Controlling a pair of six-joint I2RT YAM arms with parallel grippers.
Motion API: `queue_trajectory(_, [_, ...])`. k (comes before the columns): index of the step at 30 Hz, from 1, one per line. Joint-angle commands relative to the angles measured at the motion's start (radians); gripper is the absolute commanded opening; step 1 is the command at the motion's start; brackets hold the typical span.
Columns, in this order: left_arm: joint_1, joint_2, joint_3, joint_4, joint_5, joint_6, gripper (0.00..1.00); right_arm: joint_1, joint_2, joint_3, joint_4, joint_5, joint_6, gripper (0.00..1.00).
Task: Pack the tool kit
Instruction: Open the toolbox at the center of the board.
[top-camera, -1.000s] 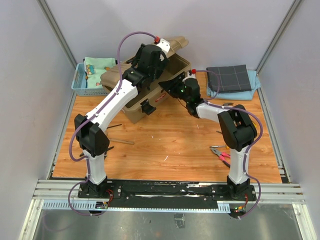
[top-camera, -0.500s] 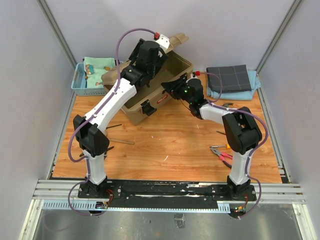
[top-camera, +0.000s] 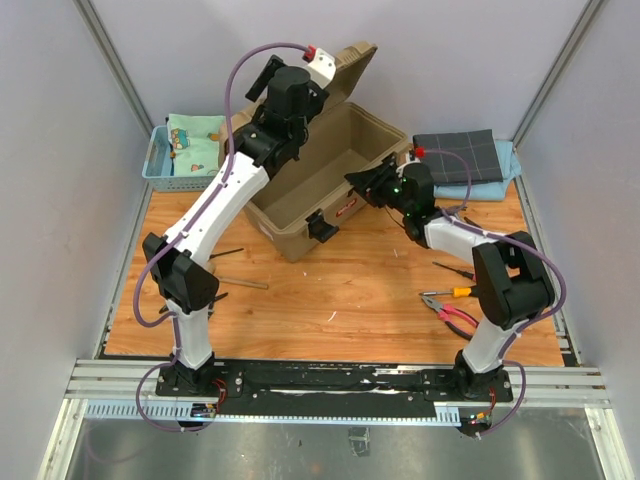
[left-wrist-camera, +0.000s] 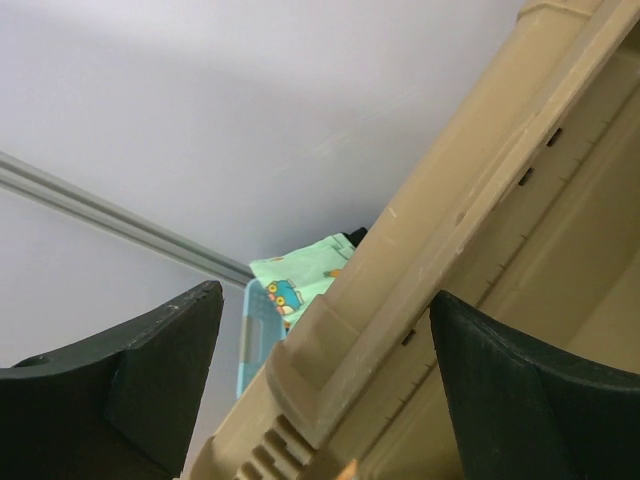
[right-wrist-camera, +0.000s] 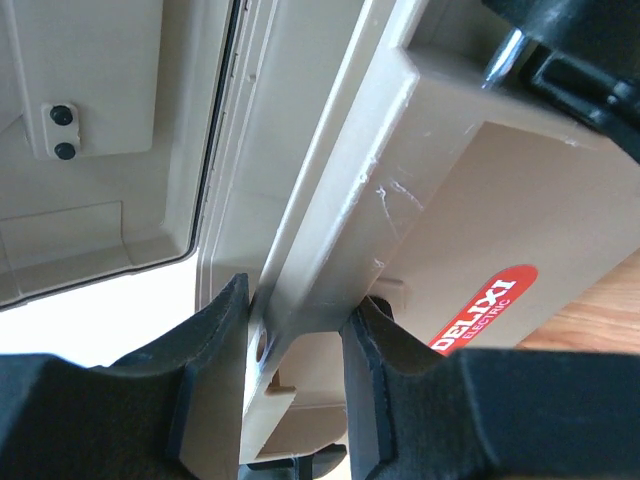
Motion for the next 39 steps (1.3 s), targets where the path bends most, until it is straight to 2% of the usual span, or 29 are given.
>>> queue_trajectory(1, [0.034, -0.011, 0.059, 0.114, -0.102, 0.093, 0.89, -0.07, -0.099, -0.051, 0.056, -0.01, -0.217, 0.01])
queue_trajectory(16, [0.077, -0.037, 0.025, 0.128, -0.095, 0.101, 0.89, -0.216, -0.202, -0.232, 0.036, -0.133, -0.235, 0.01])
queue_trajectory(24, [0.105, -0.143, -0.115, 0.145, -0.079, 0.09, 0.88, -0.287, -0.224, -0.297, 0.052, -0.198, -0.24, 0.01])
queue_trajectory(32, [0.156, -0.258, -0.251, 0.162, -0.06, 0.1, 0.87, -0.306, -0.217, -0.306, 0.059, -0.249, -0.253, 0.01])
queue_trajectory(39, [0.212, -0.354, -0.355, 0.157, -0.034, 0.102, 0.81, -0.309, -0.216, -0.298, 0.038, -0.279, -0.276, 0.01])
